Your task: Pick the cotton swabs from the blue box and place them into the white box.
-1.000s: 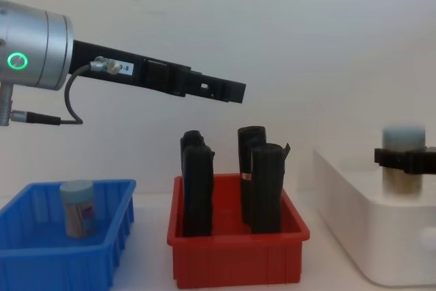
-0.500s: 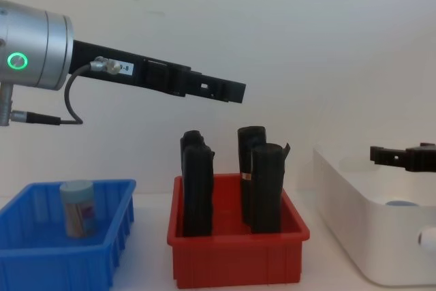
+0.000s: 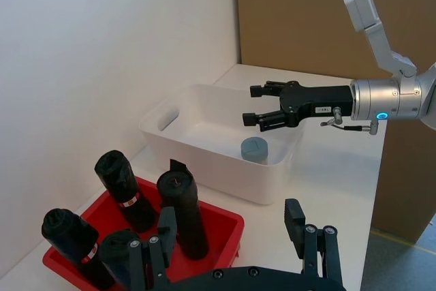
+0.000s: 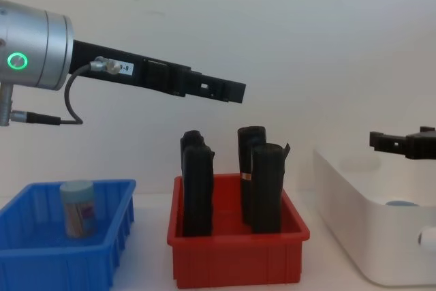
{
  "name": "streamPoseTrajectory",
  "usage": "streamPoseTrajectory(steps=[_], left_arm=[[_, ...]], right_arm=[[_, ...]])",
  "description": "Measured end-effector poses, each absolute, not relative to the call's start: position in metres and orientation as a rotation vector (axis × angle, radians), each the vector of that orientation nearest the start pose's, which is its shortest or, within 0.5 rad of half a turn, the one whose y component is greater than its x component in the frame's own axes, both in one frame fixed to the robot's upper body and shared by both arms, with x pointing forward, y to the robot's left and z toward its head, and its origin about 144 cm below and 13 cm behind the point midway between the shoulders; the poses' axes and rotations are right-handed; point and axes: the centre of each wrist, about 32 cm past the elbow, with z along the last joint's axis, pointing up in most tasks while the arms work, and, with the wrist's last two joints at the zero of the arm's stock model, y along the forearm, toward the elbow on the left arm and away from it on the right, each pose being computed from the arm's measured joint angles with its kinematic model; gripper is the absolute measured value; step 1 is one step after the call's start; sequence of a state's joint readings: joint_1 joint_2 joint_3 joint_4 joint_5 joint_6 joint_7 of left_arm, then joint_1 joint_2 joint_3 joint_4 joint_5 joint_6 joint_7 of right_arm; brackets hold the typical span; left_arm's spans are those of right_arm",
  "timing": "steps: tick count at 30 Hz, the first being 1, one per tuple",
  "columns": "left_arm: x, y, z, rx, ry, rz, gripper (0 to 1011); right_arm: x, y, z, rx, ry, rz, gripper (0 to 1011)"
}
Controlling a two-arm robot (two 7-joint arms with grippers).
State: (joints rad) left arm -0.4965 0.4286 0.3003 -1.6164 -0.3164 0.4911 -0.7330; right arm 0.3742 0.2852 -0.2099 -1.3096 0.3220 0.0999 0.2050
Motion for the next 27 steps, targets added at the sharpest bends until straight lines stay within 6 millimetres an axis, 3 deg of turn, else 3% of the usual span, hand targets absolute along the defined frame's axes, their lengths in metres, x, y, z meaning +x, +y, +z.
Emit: streamPoseTrajectory(steps=[19,27], left_arm=[[0.55,0.258,1.322,0.24,-0.041,0.626,1004],[0.547,0.252,1.311,0.236,-0.064,0.671,1004]], right_arm=[[0.555,-0.27,1.197,-0.031,-0.014,-1.239,1002],[0.542,-0.266,1.194,-0.027,-0.025,-1.239,1001]])
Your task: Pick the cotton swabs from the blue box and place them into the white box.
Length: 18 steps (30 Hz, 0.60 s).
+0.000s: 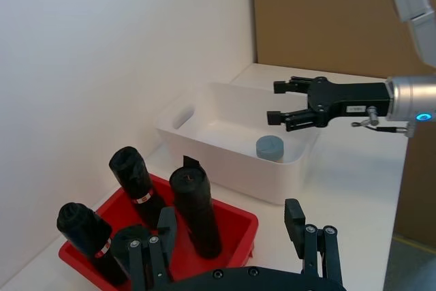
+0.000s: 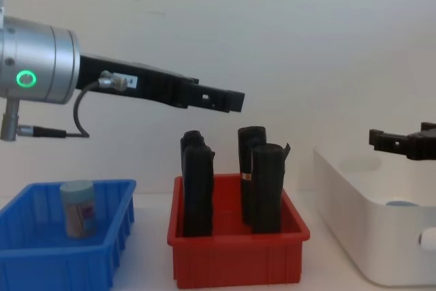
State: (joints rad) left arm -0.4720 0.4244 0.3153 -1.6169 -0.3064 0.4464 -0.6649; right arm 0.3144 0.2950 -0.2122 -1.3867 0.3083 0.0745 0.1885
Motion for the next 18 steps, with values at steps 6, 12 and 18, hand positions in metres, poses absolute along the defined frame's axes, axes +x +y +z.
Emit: streamPoseTrajectory(steps=[6,12,18], left_arm=[[0.543,0.246,1.297,0.227,-0.095,0.728,1004],[0.537,0.239,1.284,0.214,-0.124,0.784,1004],[0.531,0.233,1.27,0.198,-0.153,0.839,1004]], right_arm=[[0.525,-0.261,1.191,-0.022,-0.036,-1.238,1002],[0.51,-0.257,1.189,-0.015,-0.047,-1.236,1001],[0.491,-0.251,1.187,-0.005,-0.058,-1.234,1001]])
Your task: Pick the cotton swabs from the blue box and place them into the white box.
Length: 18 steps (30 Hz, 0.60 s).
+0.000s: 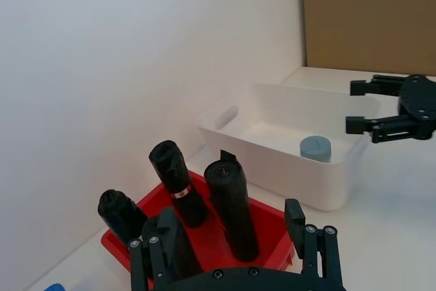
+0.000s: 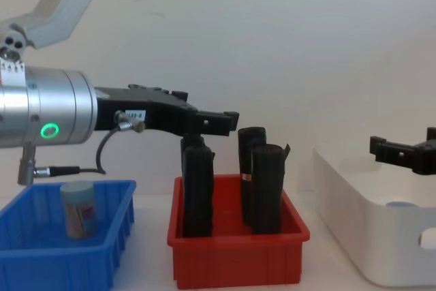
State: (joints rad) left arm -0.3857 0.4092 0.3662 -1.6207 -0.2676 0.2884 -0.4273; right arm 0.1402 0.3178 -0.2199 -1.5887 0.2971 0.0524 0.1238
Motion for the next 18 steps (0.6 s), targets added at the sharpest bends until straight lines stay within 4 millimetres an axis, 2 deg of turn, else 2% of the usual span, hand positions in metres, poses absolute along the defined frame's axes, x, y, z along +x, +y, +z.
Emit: streamPoseTrajectory(steps=[13,18], left_arm=[[0.517,0.218,1.242,0.153,-0.208,0.956,1004],[0.51,0.213,1.231,0.13,-0.227,1.003,1004]], right_arm=[[0.454,-0.24,1.188,0.018,-0.073,-1.23,1002],[0.446,-0.238,1.189,0.023,-0.076,-1.229,1002]])
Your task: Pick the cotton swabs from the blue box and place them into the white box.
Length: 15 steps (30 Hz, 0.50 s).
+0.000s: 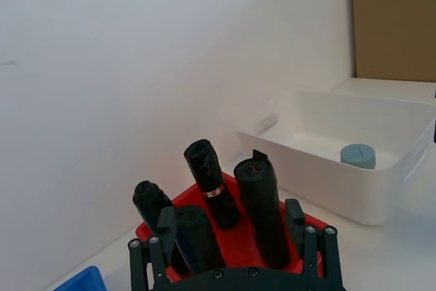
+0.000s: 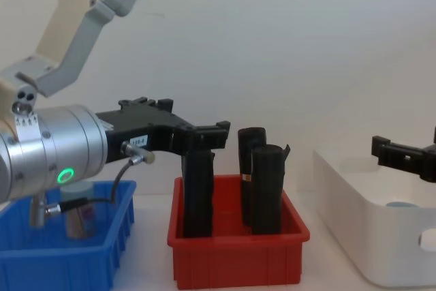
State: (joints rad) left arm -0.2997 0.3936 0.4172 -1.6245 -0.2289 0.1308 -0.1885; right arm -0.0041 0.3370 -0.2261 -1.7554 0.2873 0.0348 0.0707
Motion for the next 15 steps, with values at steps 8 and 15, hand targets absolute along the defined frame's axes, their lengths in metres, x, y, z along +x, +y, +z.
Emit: streamPoseTrajectory(steps=[8,15], left_arm=[[0.5,0.205,1.216,0.094,-0.252,1.069,1004],[0.493,0.199,1.206,0.068,-0.265,1.112,1004]], right_arm=[[0.443,-0.237,1.189,0.025,-0.076,-1.229,1002],[0.443,-0.237,1.189,0.026,-0.076,-1.23,1001]])
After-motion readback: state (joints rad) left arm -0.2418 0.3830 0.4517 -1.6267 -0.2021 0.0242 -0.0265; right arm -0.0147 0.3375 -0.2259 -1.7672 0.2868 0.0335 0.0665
